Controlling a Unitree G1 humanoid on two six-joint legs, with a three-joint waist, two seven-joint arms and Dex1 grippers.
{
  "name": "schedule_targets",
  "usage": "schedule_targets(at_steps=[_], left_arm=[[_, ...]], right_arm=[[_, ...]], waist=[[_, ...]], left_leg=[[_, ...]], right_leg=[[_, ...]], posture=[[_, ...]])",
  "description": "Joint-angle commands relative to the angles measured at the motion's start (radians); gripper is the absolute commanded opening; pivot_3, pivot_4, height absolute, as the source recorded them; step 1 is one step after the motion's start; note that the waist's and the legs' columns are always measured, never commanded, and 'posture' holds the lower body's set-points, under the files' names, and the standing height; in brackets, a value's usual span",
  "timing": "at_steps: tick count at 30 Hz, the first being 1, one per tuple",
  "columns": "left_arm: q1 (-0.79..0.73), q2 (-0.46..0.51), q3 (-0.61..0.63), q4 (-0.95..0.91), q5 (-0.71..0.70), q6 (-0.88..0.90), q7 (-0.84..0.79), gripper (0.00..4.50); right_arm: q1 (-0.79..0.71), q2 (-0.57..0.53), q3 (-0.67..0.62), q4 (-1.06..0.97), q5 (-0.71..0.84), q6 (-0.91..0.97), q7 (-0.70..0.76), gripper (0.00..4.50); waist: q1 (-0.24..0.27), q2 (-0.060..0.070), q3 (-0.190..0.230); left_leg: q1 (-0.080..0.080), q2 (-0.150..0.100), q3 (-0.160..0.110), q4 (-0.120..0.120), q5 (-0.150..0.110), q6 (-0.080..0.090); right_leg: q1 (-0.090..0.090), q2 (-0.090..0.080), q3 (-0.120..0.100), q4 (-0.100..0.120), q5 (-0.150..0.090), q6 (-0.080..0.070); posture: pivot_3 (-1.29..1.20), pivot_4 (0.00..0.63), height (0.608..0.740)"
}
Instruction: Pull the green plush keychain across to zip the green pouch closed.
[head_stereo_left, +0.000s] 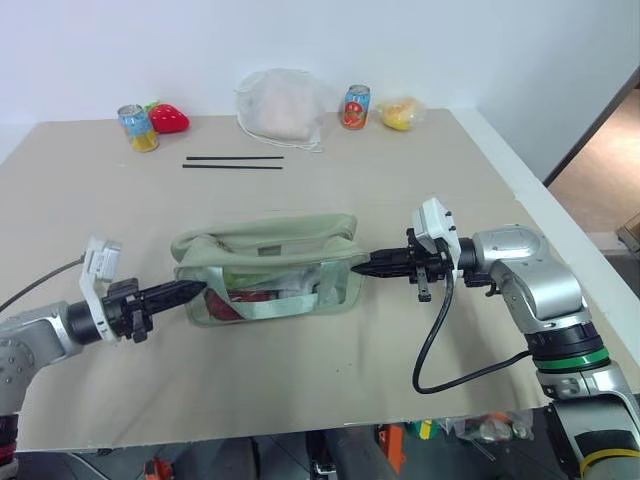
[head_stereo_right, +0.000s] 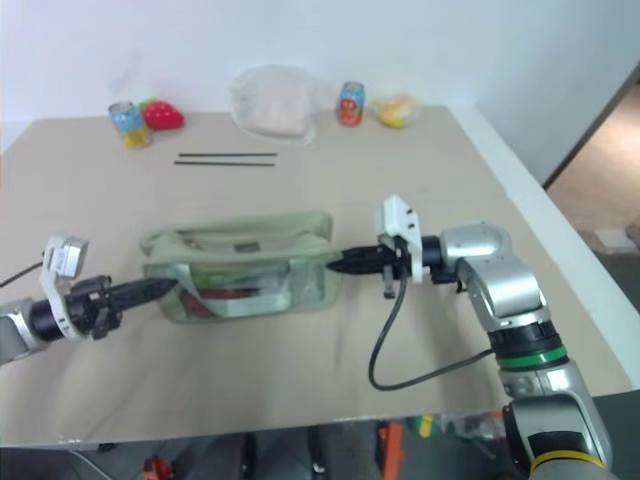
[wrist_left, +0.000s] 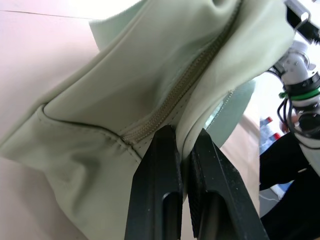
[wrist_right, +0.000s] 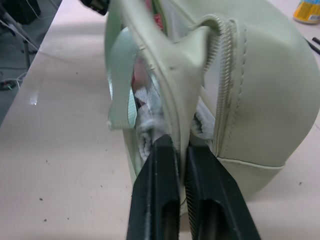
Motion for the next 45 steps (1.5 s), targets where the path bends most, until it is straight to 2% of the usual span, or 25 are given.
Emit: schedule_targets(at_steps=[1,2,9,10,16,19,22,23,24,32,41,45], left_arm=[[0.041,-0.022,-0.085,0.000,0.074,-0.021,0.021,0.00],[0.042,-0.027,-0.090,0.000,0.076,-0.027,0.022,0.00],[0.021,-0.052,-0.100,0.011,0.071,-0.034,0.043,0.00],[0.020,-0.053,-0.100,0.011,0.071,-0.034,0.045,0.00],[-0.008,-0.056,-0.098,0.048,0.076,-0.043,0.049,0.00],[-0.028,-0.058,-0.102,0.074,0.085,-0.051,0.045,0.00],[-0.045,-0.062,-0.111,0.088,0.092,-0.058,0.042,0.00],[-0.051,-0.065,-0.114,0.092,0.095,-0.061,0.042,0.00],[-0.057,-0.067,-0.118,0.096,0.097,-0.063,0.042,0.00],[-0.074,-0.077,-0.126,0.111,0.107,-0.080,0.038,0.00],[-0.079,-0.085,-0.137,0.119,0.116,-0.089,0.029,0.00],[-0.081,-0.096,-0.137,0.116,0.115,-0.092,0.035,0.00]], right_arm=[[-0.023,-0.008,-0.039,-0.023,0.052,0.049,0.016,1.49],[-0.022,-0.014,-0.044,-0.025,0.062,0.064,0.022,1.95],[-0.037,-0.078,-0.118,-0.033,0.142,0.147,0.063,4.29],[-0.040,-0.089,-0.128,-0.031,0.149,0.153,0.069,4.41],[-0.123,-0.149,-0.208,0.026,0.181,0.176,0.066,4.41],[-0.243,-0.115,-0.232,0.086,0.208,0.205,0.027,4.41],[-0.324,-0.082,-0.198,0.111,0.198,0.218,0.020,4.41],[-0.340,-0.075,-0.170,0.105,0.181,0.212,0.034,3.90],[-0.351,-0.068,-0.146,0.099,0.164,0.200,0.046,3.72],[-0.431,-0.001,-0.001,0.107,0.071,0.125,0.136,0.95],[-0.589,0.142,0.127,0.203,-0.030,-0.015,0.238,0.95],[-0.607,0.192,0.196,0.267,-0.098,-0.109,0.289,0.95]], waist=[[0.005,0.001,0.000],[0.007,0.001,0.000],[0.017,0.001,-0.001],[0.017,0.001,-0.001],[0.019,0.002,0.000],[0.018,0.002,0.000],[0.018,0.002,0.000],[0.018,0.003,0.000],[0.019,0.003,0.000],[0.022,0.003,0.000],[0.022,0.004,0.000],[0.023,0.004,0.000]], left_leg=[[0.000,-0.001,0.000,0.000,0.000,0.000],[0.001,-0.001,-0.001,0.001,0.000,0.000],[0.001,-0.003,-0.001,0.002,0.000,0.000],[0.001,-0.003,-0.001,0.002,0.000,0.000],[0.000,-0.004,-0.001,0.002,0.000,0.000],[0.000,-0.003,-0.001,0.002,0.000,0.000],[-0.001,-0.003,-0.002,0.002,0.000,0.001],[0.000,-0.003,-0.003,0.001,0.000,0.001],[0.000,-0.003,-0.003,0.001,0.000,0.001],[-0.001,-0.004,-0.003,0.001,0.000,0.001],[0.000,-0.003,-0.004,0.002,0.000,0.001],[0.000,-0.003,-0.005,0.002,0.000,0.001]], right_leg=[[0.000,0.000,0.000,0.000,0.000,0.000],[0.000,0.000,0.000,0.000,0.000,0.000],[0.001,0.000,0.001,0.000,0.000,0.002],[0.001,0.000,0.001,0.000,0.000,0.002],[0.001,0.000,0.001,0.000,-0.001,0.003],[0.001,0.000,0.001,0.000,-0.001,0.003],[0.001,0.000,0.002,0.000,-0.001,0.003],[0.002,0.001,0.002,0.000,-0.001,0.004],[0.002,0.001,0.001,0.000,-0.001,0.004],[0.001,0.000,0.002,0.000,-0.001,0.004],[0.001,0.000,0.001,0.000,0.000,0.004],[0.001,0.000,0.001,0.000,0.000,0.004]], posture=[[0.00,0.150,0.740],[0.00,0.150,0.740],[0.00,0.150,0.740],[0.00,0.150,0.740],[0.00,0.150,0.740],[0.00,0.150,0.740],[0.00,0.150,0.740],[0.00,0.150,0.740],[0.00,0.150,0.740],[0.00,0.150,0.740],[0.00,0.150,0.740],[0.00,0.150,0.740]])
